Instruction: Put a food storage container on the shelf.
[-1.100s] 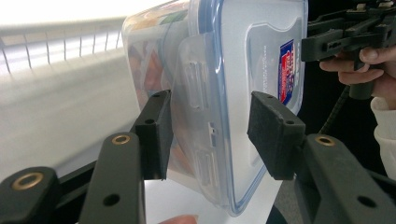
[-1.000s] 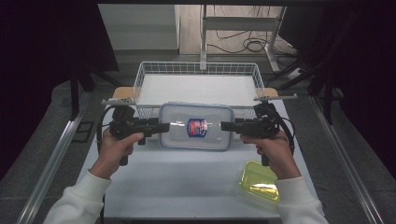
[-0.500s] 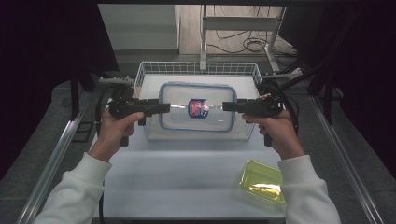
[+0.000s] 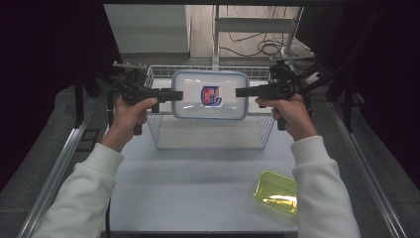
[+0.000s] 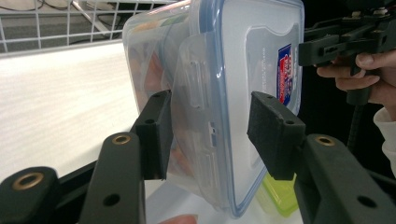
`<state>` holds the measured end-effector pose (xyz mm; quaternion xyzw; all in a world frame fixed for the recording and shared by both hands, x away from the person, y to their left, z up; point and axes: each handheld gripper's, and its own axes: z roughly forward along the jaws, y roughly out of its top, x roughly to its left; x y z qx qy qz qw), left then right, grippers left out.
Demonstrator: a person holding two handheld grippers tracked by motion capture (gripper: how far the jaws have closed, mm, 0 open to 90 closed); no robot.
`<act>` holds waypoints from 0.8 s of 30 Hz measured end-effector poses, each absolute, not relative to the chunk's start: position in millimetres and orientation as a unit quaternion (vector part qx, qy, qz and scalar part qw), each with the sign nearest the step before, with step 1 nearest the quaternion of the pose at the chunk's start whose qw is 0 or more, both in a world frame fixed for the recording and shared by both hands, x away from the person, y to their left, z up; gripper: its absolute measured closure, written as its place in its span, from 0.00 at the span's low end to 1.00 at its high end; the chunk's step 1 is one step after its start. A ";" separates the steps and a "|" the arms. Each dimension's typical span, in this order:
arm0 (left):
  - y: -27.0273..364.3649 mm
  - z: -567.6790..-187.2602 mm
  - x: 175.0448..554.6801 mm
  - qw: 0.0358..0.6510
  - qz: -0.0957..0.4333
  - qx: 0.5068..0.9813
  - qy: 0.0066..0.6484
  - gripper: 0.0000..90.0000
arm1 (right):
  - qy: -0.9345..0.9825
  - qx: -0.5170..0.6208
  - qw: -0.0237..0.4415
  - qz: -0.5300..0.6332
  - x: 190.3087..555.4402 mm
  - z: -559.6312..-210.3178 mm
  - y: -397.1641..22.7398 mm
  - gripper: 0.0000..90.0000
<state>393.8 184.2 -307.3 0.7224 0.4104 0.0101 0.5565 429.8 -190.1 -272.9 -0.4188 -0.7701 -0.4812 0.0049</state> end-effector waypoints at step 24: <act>188.6 -317.6 438.6 0.558 -0.028 0.696 0.450 0.53 | -0.740 -0.462 0.029 -0.488 482.7 -281.8 -186.0 0.47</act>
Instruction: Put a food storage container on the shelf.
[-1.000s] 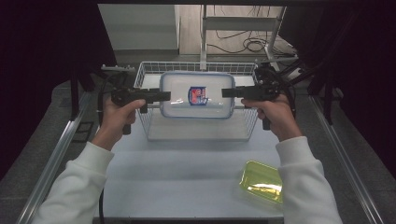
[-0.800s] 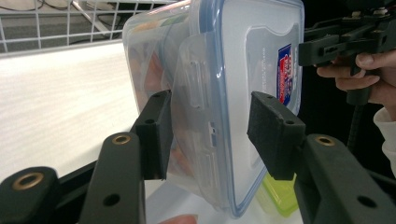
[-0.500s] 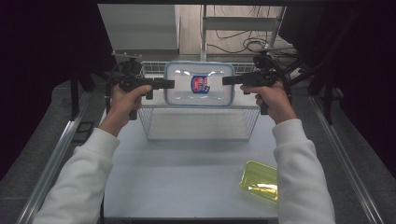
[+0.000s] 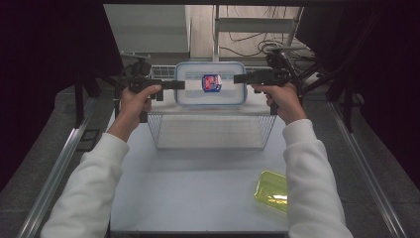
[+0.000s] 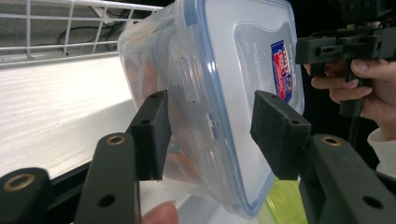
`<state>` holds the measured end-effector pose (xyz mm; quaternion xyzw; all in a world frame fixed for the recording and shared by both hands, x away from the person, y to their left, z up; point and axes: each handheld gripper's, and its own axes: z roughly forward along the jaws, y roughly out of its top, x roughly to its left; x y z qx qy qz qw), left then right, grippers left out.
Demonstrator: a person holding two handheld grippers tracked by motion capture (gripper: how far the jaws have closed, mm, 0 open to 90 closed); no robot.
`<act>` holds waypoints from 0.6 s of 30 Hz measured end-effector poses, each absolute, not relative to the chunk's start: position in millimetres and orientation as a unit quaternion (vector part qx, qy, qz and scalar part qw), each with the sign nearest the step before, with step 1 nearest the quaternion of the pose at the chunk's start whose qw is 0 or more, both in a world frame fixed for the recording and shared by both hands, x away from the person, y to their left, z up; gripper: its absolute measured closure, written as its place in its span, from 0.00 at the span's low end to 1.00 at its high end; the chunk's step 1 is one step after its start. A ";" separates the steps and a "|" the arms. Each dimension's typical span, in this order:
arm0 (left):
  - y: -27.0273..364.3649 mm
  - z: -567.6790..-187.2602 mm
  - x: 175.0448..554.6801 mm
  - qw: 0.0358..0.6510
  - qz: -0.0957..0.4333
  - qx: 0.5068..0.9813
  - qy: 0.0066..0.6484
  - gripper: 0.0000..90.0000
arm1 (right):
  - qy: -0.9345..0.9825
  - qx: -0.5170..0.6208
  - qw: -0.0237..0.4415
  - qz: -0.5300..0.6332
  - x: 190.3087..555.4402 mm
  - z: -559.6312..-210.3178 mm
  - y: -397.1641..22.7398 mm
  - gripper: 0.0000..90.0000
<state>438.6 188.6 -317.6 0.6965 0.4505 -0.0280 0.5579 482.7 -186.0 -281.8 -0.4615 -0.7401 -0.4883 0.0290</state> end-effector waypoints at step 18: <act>189.7 -318.0 433.3 0.560 0.006 0.680 0.473 0.32 | -0.704 -0.504 -0.031 -0.499 459.1 -278.9 -197.2 0.61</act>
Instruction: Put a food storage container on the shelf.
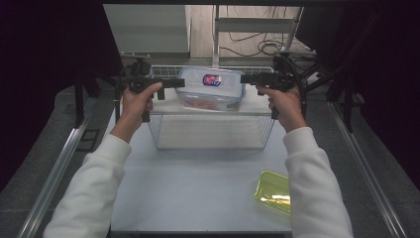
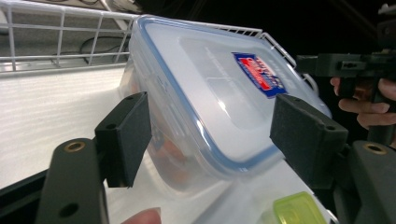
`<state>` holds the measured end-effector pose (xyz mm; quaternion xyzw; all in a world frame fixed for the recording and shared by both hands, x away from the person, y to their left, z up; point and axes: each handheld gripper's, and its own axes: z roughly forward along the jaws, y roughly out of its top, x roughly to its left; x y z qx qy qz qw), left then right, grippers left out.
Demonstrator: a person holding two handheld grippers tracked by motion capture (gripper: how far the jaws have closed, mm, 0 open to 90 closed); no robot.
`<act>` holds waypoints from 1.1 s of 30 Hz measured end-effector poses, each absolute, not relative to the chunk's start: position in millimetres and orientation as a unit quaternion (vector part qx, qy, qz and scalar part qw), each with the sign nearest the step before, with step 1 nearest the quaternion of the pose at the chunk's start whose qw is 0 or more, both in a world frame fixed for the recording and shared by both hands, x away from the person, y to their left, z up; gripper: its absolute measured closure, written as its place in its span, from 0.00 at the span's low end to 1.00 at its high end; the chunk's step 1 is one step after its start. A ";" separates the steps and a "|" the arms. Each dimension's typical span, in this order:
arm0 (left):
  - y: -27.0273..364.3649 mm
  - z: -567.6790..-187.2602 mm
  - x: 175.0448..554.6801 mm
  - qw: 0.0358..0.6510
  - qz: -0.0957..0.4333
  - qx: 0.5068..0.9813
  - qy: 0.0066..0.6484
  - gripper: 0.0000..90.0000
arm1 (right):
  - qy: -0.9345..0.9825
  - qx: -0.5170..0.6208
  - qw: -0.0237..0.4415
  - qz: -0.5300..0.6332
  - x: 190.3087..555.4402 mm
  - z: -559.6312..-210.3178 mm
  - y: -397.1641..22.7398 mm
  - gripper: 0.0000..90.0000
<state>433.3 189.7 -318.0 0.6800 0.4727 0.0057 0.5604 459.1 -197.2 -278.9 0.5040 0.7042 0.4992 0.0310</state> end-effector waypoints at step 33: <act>196.4 -336.1 384.6 0.555 -0.015 0.712 0.431 0.30 | 0.774 0.426 0.002 0.469 426.0 -327.1 -177.8 0.99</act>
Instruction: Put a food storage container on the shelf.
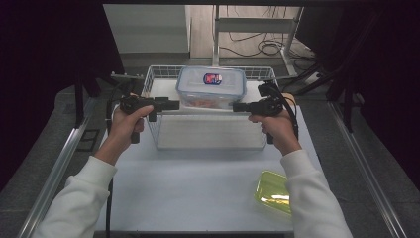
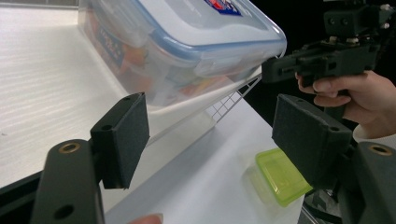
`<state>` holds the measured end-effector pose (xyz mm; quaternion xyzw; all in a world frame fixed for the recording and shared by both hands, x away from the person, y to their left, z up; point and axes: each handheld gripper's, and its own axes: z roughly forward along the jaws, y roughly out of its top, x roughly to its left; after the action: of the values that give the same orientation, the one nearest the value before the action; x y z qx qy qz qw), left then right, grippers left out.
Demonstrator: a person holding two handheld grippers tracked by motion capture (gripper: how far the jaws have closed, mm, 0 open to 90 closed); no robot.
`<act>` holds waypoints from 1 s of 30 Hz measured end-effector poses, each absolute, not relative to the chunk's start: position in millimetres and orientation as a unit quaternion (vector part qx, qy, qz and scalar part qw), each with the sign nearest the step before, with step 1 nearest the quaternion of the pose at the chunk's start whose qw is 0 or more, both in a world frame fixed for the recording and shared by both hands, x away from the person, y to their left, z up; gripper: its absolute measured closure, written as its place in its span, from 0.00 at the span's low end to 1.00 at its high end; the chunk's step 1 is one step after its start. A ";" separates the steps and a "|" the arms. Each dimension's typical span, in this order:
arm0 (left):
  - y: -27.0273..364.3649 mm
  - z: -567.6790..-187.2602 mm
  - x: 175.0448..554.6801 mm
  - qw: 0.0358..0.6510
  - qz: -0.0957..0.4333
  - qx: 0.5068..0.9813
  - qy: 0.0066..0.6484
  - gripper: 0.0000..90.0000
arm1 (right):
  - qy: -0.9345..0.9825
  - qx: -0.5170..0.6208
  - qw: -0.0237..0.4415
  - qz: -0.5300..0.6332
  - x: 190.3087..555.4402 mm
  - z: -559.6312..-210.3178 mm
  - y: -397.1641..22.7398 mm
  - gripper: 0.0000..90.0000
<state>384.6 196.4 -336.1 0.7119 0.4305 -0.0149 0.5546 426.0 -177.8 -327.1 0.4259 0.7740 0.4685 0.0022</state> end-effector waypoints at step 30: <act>198.3 -372.2 323.9 0.531 0.007 0.732 0.427 0.31 | 0.780 0.414 0.012 0.469 368.8 -345.3 -215.0 0.97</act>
<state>323.9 198.3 -372.2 0.7317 0.4272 0.0073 0.5311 368.8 -215.0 -345.3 0.4138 0.7799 0.4694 0.0118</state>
